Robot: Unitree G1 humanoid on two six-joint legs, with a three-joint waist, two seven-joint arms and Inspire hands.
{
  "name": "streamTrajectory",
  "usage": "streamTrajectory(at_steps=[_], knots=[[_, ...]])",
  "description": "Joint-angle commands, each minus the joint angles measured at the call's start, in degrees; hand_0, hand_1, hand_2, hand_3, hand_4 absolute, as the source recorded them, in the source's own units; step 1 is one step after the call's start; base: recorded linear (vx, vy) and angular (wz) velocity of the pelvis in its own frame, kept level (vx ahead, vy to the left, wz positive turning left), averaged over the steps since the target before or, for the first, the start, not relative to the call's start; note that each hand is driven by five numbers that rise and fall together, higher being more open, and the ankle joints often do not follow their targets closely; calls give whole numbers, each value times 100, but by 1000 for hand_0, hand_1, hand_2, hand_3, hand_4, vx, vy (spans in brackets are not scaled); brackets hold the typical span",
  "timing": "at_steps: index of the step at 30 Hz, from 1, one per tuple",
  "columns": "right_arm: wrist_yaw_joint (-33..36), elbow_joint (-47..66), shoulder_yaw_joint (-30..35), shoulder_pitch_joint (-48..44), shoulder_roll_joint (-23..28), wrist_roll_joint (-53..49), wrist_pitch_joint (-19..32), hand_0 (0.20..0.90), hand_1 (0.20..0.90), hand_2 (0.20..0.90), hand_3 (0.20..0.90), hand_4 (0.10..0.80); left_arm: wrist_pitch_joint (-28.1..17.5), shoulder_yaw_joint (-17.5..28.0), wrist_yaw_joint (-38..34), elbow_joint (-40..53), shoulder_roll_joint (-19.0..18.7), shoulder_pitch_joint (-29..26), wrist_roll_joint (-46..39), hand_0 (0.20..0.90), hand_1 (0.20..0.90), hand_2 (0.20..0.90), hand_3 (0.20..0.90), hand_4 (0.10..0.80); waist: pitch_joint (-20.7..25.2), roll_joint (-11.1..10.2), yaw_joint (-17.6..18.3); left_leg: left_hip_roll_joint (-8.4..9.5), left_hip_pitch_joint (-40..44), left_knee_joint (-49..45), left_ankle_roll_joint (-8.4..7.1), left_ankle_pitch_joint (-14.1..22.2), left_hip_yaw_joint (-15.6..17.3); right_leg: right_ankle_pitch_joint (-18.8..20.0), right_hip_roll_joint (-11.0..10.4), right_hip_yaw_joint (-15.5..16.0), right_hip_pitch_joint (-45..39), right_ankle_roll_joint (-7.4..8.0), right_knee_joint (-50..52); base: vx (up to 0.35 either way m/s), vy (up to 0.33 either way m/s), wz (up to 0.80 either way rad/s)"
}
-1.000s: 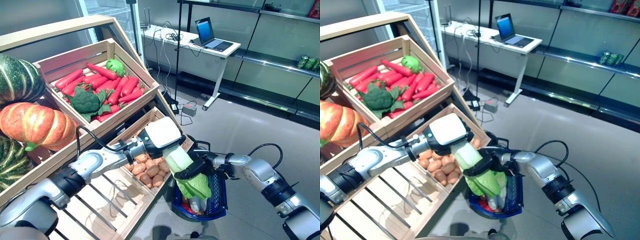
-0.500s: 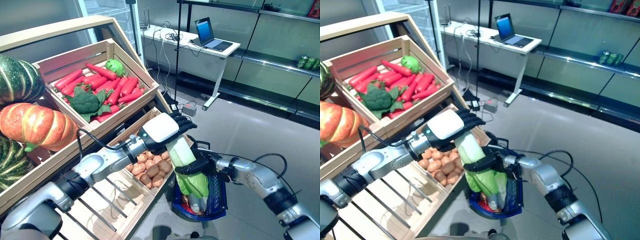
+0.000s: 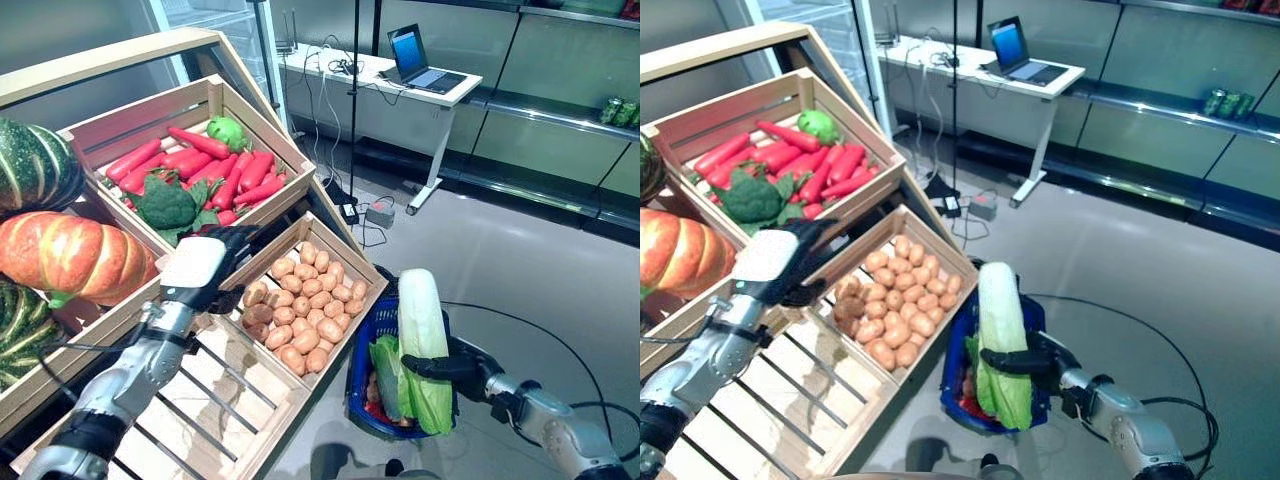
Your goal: Put vegetables into the basket
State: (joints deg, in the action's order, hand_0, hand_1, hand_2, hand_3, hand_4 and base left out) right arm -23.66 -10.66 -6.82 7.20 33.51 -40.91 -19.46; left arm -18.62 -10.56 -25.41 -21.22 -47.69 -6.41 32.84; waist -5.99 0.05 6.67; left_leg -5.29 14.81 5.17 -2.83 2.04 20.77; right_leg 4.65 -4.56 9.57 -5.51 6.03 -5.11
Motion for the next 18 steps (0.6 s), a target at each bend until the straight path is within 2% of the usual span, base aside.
streamTrajectory(at_steps=[1, 4, 8, 10, 12, 14, 18], knots=[[131, 91, 583, -646, -146, -477, 999, 300, 300, 300, 300, 400, -96, 598, -342, 252, -328, -546, -798, 900, 900, 900, 900, 800, -66, -153, 72, 118, -141, -17, 104, 363, 59, -653, 31, 65, -381, 32, 11, 0, 0, 0], [437, -83, 681, -568, -288, -307, 1223, 300, 300, 300, 300, 400, -252, 777, 108, 338, -112, -379, -1410, 900, 900, 900, 900, 800, -90, -151, 74, 118, -145, -17, 107, 367, 35, -661, 34, 77, -385, 29, 11, 0, 0, 0], [1122, -447, 799, -509, -595, -76, 1609, 300, 300, 300, 300, 400, -449, 1055, 1065, 585, 551, -63, -2884, 900, 900, 900, 900, 800, -129, -158, 38, 123, -152, -17, 126, 389, 8, -675, 47, 53, -374, 10, 11, 5, -16, 0], [1363, -596, 806, -540, -692, -20, 1771, 300, 300, 300, 300, 400, -441, 1107, 1328, 661, 775, 10, -3305, 900, 900, 900, 900, 800, -150, -156, 15, 122, -152, -17, 130, 395, 7, -674, 50, 50, -371, 4, 11, 3, -17, -1], [1974, -1016, 765, -703, -847, 300, 2163, 300, 300, 300, 300, 400, -268, 1004, 1672, 754, 1274, 87, -3982, 900, 900, 900, 900, 800, -207, -157, -69, 130, -158, -17, 150, 411, 9, -672, 48, 62, -358, -4, 11, 13, -60, -2], [2404, -1331, 692, -892, -886, 551, 2330, 300, 300, 300, 300, 400, -230, 862, 1716, 810, 1569, 123, -4148, 900, 900, 900, 900, 800, -271, -158, -145, 133, -162, -17, 166, 408, 26, -666, 42, 59, -334, -20, 11, 4, -72, -1], [3129, -1882, 489, -1500, -771, 620, 2479, 300, 300, 300, 300, 400, -117, 365, 1665, 1016, 1844, -35, -4363, 900, 900, 900, 900, 800, -623, -187, -323, 50, -632, -706, 187, 587, 94, -542, -37, 106, -173, -116, 21, -109, -86, -1]])
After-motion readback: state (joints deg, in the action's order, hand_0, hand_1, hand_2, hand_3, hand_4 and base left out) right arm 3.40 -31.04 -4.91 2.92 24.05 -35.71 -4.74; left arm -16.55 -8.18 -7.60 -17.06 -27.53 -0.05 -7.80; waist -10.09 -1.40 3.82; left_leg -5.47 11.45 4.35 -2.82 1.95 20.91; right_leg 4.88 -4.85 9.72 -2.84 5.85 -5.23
